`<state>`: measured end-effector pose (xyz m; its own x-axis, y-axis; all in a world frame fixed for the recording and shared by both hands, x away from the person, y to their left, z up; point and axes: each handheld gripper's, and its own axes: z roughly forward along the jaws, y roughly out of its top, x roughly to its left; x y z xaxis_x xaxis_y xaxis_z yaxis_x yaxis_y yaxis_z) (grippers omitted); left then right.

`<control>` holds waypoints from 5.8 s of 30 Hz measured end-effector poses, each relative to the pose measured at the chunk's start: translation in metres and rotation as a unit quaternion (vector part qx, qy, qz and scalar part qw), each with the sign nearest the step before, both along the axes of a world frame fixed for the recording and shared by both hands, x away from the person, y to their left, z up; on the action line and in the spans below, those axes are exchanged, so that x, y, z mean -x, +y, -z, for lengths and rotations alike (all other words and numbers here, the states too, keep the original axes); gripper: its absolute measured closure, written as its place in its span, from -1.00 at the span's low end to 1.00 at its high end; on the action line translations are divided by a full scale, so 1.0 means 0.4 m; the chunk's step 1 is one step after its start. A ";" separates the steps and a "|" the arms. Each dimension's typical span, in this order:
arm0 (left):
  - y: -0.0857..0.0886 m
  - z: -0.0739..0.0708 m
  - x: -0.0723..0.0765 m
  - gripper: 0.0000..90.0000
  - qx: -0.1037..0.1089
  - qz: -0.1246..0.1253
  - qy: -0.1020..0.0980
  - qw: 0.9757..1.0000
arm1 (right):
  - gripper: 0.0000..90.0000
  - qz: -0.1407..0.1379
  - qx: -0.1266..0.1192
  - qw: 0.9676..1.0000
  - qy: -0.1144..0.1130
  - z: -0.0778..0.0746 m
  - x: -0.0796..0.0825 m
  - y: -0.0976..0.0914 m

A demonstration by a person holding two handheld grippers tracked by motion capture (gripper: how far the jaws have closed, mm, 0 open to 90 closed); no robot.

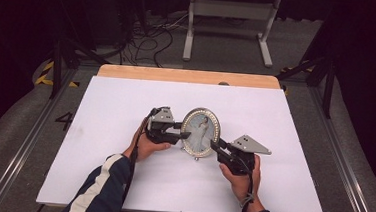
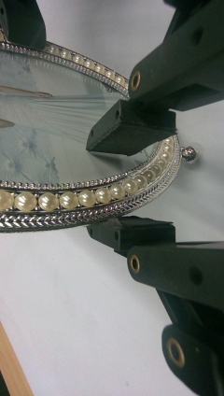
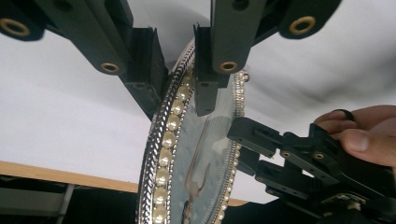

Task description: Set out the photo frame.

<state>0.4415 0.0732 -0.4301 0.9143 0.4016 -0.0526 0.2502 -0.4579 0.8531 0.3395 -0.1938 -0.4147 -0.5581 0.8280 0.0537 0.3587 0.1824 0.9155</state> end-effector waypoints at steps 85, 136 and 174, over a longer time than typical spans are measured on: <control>0.046 0.011 0.088 0.51 -0.003 -0.035 -0.019 0.999 | 0.67 -0.004 0.006 1.000 0.015 -0.008 -0.057 0.000; 0.047 0.016 0.114 0.45 0.003 -0.070 -0.036 0.997 | 0.61 -0.023 0.057 0.998 0.005 -0.001 -0.051 0.008; 0.063 -0.008 0.139 0.29 -0.034 -0.065 -0.074 0.994 | 0.34 -0.041 0.098 0.994 0.009 -0.005 -0.050 -0.011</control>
<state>0.3859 0.0984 -0.4269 0.8496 0.5157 0.1110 0.1847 -0.4879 0.8532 0.3595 -0.1983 -0.4127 -0.6244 0.7756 -0.0930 0.3517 0.3854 0.8531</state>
